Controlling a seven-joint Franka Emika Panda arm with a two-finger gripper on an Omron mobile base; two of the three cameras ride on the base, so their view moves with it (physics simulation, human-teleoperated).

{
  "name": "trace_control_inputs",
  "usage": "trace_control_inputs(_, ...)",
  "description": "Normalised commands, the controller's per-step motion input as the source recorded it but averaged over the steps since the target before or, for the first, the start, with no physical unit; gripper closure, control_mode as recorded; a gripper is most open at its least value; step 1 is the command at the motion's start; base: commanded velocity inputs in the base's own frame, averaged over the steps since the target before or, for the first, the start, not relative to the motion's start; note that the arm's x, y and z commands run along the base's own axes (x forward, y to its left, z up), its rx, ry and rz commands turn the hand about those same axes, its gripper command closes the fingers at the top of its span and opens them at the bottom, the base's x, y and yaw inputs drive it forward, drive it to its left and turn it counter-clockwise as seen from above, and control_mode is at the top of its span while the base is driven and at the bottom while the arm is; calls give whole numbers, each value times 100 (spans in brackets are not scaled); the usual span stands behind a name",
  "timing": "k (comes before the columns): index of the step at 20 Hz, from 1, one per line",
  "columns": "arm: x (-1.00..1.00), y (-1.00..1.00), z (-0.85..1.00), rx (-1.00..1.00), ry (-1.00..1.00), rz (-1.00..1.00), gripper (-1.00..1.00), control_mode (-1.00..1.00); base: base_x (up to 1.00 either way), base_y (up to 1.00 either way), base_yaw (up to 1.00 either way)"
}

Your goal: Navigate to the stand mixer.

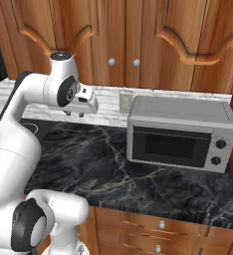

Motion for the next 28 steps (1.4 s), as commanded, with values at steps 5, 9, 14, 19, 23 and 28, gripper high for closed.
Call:
trace_control_inputs(5, 0, 0, 0, 0, 0, 0, -100, 100, -6, 0, 0)
trace_control_inputs(9, 0, 0, 0, 0, 0, 0, -100, 100, -67, 0, 2)
trace_control_inputs(14, 0, 0, 0, 0, 0, 0, -100, 100, -12, 2, 1)
trace_control_inputs(19, 0, 0, 0, 0, 0, 0, -100, 100, -32, 40, 41)
trace_control_inputs(23, 0, 0, 0, 0, 0, 0, -100, 100, -9, 47, 76)
trace_control_inputs(28, 0, 0, 0, 0, 0, 0, -100, 100, 0, 31, 80)
